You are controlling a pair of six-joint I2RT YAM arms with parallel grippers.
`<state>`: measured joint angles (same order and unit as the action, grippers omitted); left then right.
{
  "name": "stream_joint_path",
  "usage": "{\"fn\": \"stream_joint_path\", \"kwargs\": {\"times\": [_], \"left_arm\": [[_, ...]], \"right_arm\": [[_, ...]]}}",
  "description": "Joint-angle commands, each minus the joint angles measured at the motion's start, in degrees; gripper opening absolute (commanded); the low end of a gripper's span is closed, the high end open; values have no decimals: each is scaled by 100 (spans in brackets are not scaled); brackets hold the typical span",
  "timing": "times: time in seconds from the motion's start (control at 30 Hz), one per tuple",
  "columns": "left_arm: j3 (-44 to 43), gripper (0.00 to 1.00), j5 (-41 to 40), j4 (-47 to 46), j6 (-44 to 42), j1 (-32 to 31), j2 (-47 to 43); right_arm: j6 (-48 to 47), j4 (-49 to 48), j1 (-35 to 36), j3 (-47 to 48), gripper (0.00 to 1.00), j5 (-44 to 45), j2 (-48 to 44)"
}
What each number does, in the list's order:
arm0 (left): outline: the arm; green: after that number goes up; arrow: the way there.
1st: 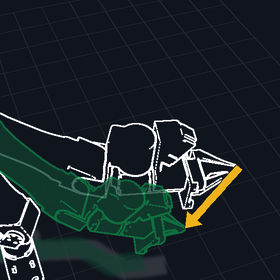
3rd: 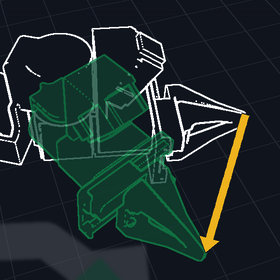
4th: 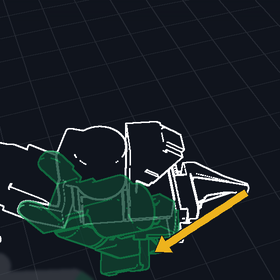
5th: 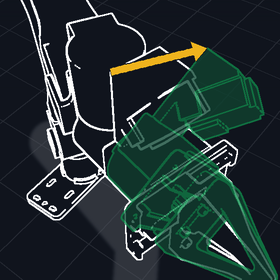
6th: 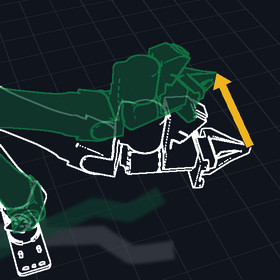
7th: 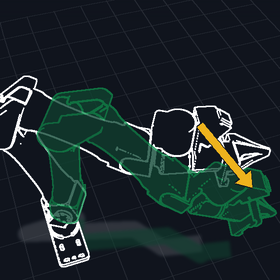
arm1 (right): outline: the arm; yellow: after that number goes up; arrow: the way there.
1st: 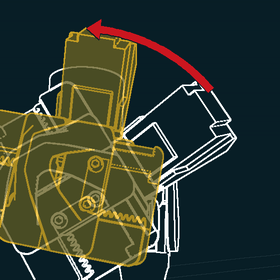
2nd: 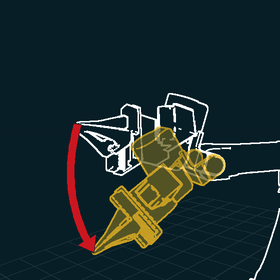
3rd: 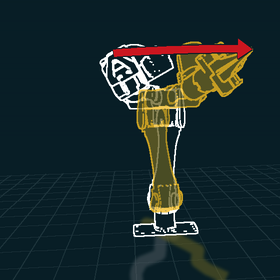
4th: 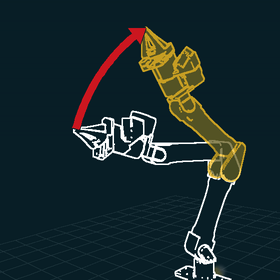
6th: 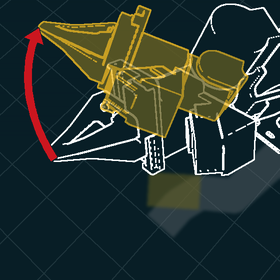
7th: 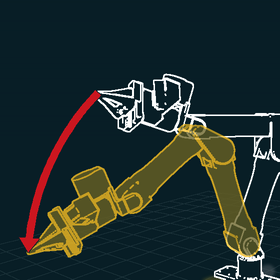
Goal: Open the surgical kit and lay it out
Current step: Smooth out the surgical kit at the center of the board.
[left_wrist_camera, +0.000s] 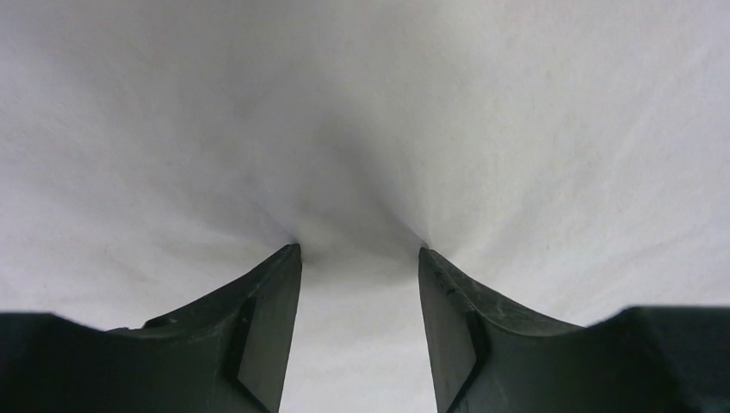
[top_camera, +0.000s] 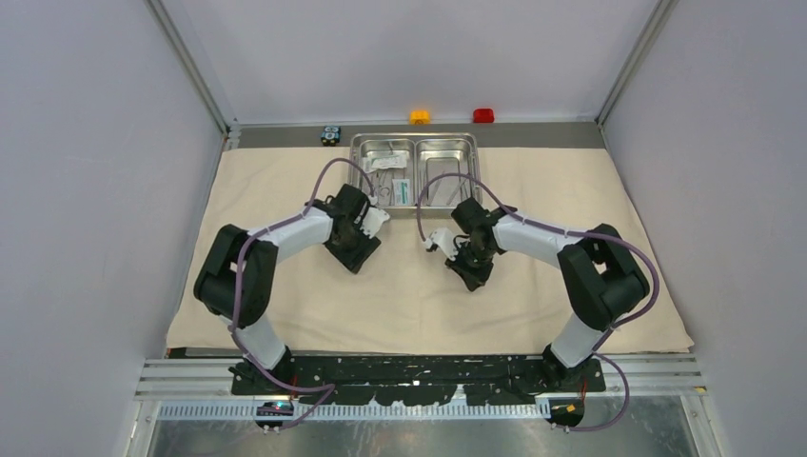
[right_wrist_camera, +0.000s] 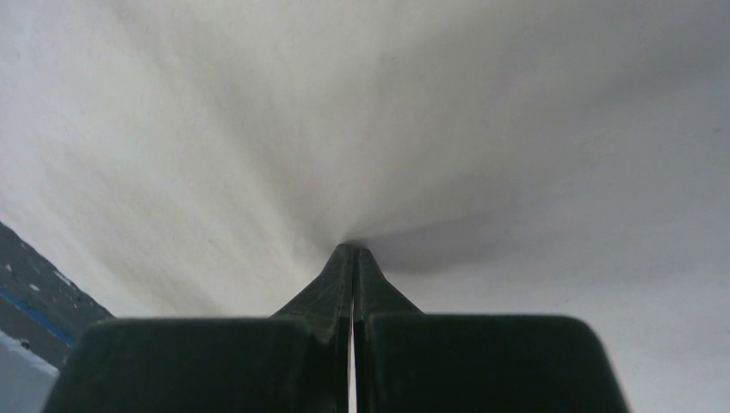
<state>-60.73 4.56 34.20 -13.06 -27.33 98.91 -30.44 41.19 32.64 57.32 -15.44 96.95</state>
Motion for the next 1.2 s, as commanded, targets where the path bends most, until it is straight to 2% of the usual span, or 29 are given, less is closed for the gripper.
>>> {"fn": "stream_joint_path", "kwargs": {"times": [0.0, 0.5, 0.8, 1.17], "left_arm": [[305, 55, 194, 500, -589, -8, -417], [1423, 61, -940, 1756, -2172, -1, -1280], [1880, 64, -1138, 2374, -2515, 0, -1855], [1807, 66, -1630, 2782, -3040, 0, -2195]], "right_arm": [[-808, 715, 71, -314, 1, -44, -257], [-1461, 1977, 96, -745, 2, 786, -218], [-1563, 2041, 84, -1068, 2, 1381, -487], [-1723, 2081, -58, -1349, 2, 2158, -534]]}}
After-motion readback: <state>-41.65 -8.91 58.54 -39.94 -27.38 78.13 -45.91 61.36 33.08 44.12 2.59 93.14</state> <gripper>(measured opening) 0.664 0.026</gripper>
